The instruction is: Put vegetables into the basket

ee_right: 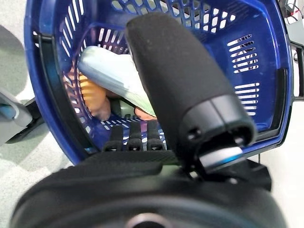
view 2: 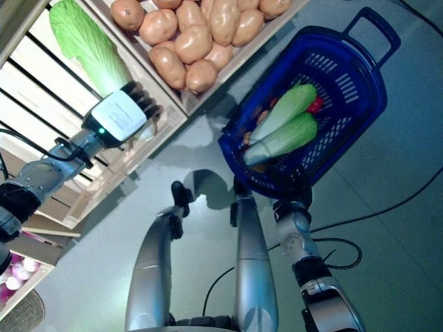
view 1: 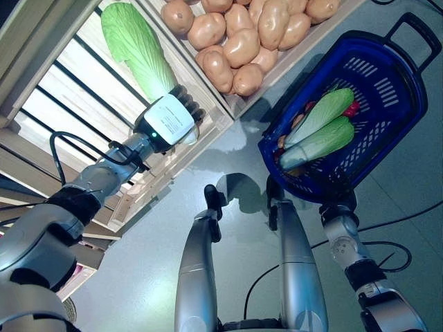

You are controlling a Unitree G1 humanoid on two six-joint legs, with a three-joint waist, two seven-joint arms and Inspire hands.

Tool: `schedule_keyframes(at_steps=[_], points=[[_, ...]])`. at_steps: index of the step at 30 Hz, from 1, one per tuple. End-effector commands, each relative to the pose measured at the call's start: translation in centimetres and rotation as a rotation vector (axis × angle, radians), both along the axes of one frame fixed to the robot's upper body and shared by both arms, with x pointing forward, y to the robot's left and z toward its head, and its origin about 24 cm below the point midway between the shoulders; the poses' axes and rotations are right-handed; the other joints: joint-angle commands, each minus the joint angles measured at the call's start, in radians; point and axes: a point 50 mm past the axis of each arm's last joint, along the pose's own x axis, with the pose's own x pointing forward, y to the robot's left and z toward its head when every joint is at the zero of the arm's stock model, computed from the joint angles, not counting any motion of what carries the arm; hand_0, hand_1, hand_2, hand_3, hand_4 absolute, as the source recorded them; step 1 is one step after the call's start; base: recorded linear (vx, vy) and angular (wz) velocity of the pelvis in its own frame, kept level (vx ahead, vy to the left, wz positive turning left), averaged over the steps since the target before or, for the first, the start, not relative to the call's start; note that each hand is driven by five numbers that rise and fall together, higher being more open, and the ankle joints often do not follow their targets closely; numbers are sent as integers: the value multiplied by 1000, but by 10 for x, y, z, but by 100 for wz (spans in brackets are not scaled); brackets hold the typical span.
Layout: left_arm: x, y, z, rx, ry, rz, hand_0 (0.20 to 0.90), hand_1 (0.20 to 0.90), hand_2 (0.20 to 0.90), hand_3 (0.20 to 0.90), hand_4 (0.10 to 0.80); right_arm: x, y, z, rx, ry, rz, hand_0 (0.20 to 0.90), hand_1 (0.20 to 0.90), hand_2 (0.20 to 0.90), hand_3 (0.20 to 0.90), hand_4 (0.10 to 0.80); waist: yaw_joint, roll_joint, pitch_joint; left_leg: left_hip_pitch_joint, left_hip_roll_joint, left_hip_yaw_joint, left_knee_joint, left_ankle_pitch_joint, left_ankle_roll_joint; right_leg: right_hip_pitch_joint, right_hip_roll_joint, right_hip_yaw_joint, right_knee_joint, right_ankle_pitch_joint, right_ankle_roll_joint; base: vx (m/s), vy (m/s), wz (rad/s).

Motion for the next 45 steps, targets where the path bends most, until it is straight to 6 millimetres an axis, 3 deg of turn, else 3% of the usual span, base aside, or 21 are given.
schedule_keyframes(at_steps=[1, 7, 15, 17, 24, 29, 35, 37, 40, 42, 45], points=[[0, 13, 46, -106, -189, 54, 300, 300, 300, 300, 400, -8, -19, 13, -70, -68, -32, 900, 900, 900, 900, 800, -26, 42, -4, -43, -1, 21, -12, 58, 29, 70, -1, -58, -109, 98, -24, 0, 0, 0], [-1, 11, 47, -122, -210, 23, 300, 300, 300, 300, 400, -9, -18, 12, -71, -74, -32, 900, 900, 900, 900, 800, -22, 35, -4, -21, -4, 17, -23, 60, 30, 97, -2, -63, -125, 102, -21, 0, 0, 0], [-7, 19, 62, -365, -370, -21, 300, 300, 300, 300, 400, -8, -13, 13, -65, -69, -31, 900, 900, 900, 900, 800, -13, 13, -4, 23, -8, 16, -42, 63, 32, 150, 4, -71, -152, 109, -19, -50, 7, 1], [-11, 18, 65, -420, -427, -99, 300, 300, 300, 300, 400, -9, -12, 11, -77, -61, -23, 900, 900, 900, 900, 800, -10, 6, -4, 46, -9, 17, -50, 60, 33, 174, 7, -74, -159, 106, -19, -49, 13, -4], [-27, 4, 58, -579, -477, -306, 300, 300, 300, 300, 400, -22, -17, -3, -19, -20, -81, 900, 900, 900, 900, 800, 17, -11, -4, 186, -48, -1, -125, 62, 35, 319, 12, -92, -232, 111, -10, -20, 11, 4], [-36, -5, 51, -730, -463, -399, 300, 300, 300, 300, 400, -28, -17, -8, -22, -3, -93, 900, 900, 900, 900, 800, 34, -23, -31, 306, -75, -16, -243, 83, 34, 431, -7, -108, -353, 147, 11, 38, 3, 6], [-57, -20, 23, -1205, -330, -524, 300, 300, 300, 300, 400, -48, -16, -24, -47, 30, -113, 900, 900, 900, 900, 800, 66, -29, -113, 462, -98, -52, -415, 119, 37, 582, -23, -131, -505, 187, 38, 71, -13, 2], [-70, -31, -3, -1385, -229, -548, 300, 300, 300, 300, 400, -57, -13, -33, -46, 51, -118, 900, 900, 900, 900, 800, 80, -35, -148, 528, -95, -70, -475, 135, 35, 657, -23, -148, -552, 197, 44, 158, -32, -2], [-84, -36, -16, -1530, -144, -579, 300, 300, 300, 300, 400, -65, -11, -35, -82, 66, -103, 900, 900, 900, 900, 800, 88, -41, -176, 580, -91, -81, -516, 144, 33, 717, -22, -157, -595, 205, 46, 184, -43, 10], [-107, -30, -32, -1934, -55, -648, 300, 300, 300, 300, 400, -81, -11, -43, -125, 96, -85, 900, 900, 900, 900, 800, 101, -50, -234, 667, -80, -98, -583, 158, 27, 819, -10, -166, -667, 213, 43, 302, -41, 7], [-122, -24, -43, -2216, 7, -721, 300, 300, 300, 300, 400, -97, -14, -50, -119, 117, -98, 900, 900, 900, 900, 800, 111, -62, -267, 708, -71, -98, -587, 149, 23, 871, -6, -180, -695, 213, 39, 150, -47, 16]])
